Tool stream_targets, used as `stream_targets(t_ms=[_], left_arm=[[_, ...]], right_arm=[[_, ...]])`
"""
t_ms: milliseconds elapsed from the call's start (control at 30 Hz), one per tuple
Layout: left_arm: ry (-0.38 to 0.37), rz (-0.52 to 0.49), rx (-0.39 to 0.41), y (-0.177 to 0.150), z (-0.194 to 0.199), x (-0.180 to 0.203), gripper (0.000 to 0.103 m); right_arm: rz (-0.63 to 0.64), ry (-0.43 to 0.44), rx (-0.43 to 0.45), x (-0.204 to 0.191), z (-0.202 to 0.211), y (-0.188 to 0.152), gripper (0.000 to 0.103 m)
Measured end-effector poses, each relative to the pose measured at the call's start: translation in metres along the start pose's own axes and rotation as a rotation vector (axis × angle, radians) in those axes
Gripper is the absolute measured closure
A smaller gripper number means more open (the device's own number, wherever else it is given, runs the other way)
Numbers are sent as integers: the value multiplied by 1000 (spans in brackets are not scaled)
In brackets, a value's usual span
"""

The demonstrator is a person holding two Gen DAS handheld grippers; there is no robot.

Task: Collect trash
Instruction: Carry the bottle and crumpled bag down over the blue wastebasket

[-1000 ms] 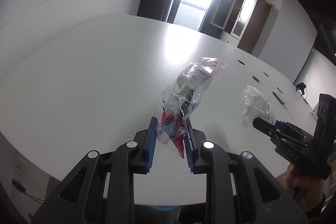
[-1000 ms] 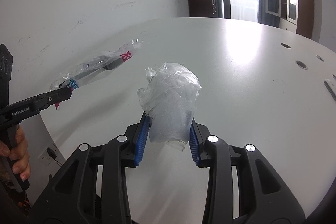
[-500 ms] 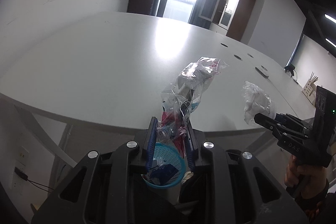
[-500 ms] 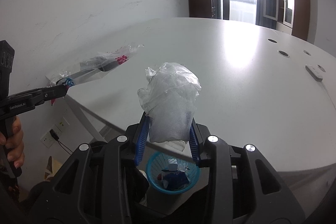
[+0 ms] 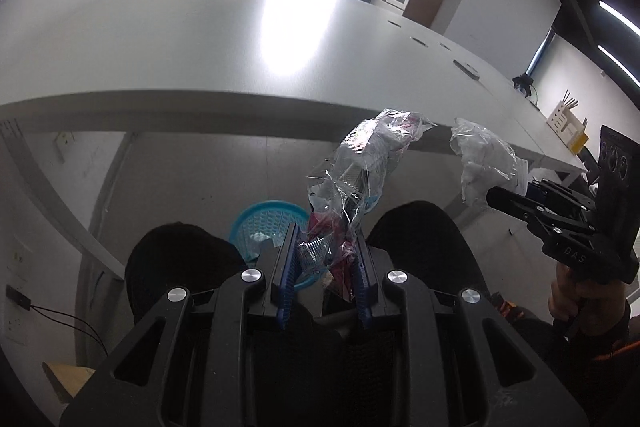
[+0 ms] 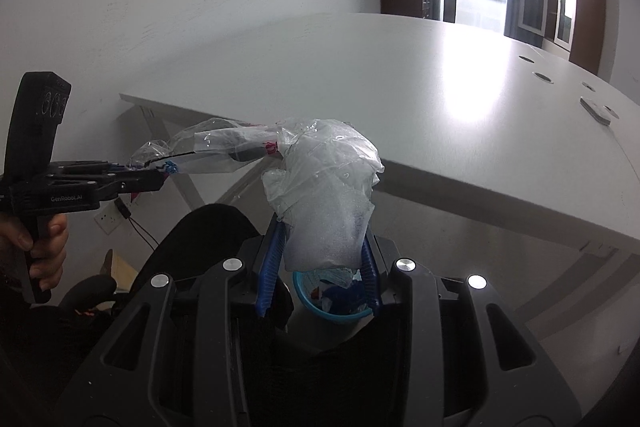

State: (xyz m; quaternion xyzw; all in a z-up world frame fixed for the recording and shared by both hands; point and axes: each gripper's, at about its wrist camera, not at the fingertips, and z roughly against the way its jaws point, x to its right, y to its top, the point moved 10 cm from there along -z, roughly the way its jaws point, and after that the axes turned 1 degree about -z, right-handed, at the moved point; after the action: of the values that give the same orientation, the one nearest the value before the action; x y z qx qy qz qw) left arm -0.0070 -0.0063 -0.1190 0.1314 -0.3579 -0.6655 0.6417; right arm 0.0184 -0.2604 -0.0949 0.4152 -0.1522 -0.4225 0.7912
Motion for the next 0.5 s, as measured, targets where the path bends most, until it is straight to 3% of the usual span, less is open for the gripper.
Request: stream_targets(t_ms=[200,500], left_arm=[[32,27,-110,-37,-33,-14,79],[78,108,-222,-52,-99,-46,79]], right_arm=[[-39,19,-105,7,-34,-39,70],[-121,14,-248,25,-106,-85,70]])
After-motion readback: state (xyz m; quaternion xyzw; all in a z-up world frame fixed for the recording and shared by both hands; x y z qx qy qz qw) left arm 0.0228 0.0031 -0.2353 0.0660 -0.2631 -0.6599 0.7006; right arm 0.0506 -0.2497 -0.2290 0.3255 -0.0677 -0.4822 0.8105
